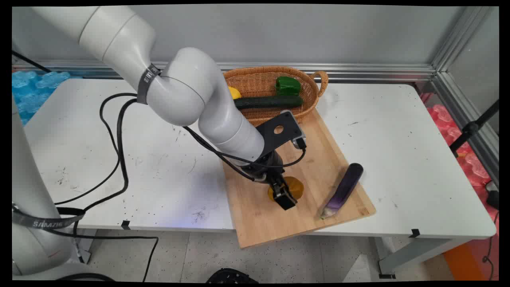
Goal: Pick up the cucumber from the vegetable basket
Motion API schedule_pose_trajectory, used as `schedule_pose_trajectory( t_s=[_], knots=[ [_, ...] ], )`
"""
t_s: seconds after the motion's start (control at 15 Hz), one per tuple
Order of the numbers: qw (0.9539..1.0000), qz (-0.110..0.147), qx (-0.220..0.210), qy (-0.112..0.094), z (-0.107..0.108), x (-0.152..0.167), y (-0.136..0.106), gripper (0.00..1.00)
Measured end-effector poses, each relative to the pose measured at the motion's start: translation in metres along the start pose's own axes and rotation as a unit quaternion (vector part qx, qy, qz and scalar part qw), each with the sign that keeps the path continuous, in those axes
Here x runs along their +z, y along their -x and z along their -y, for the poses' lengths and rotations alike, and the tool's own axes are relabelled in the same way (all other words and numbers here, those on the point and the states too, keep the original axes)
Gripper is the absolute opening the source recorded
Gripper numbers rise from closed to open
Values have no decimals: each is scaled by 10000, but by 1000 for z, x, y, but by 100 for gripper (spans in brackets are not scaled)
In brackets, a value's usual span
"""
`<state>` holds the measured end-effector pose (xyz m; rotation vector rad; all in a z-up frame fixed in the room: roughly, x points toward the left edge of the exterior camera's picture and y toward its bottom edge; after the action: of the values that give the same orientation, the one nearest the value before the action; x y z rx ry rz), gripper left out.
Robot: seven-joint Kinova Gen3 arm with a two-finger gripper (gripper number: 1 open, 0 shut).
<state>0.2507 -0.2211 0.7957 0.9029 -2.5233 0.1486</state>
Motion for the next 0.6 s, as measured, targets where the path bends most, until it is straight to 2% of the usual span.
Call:
schedule_pose_trajectory(
  t_s=[0.6],
  knots=[
    [9999, -136, 41, -74, 10, -36, 1, 100]
  ],
)
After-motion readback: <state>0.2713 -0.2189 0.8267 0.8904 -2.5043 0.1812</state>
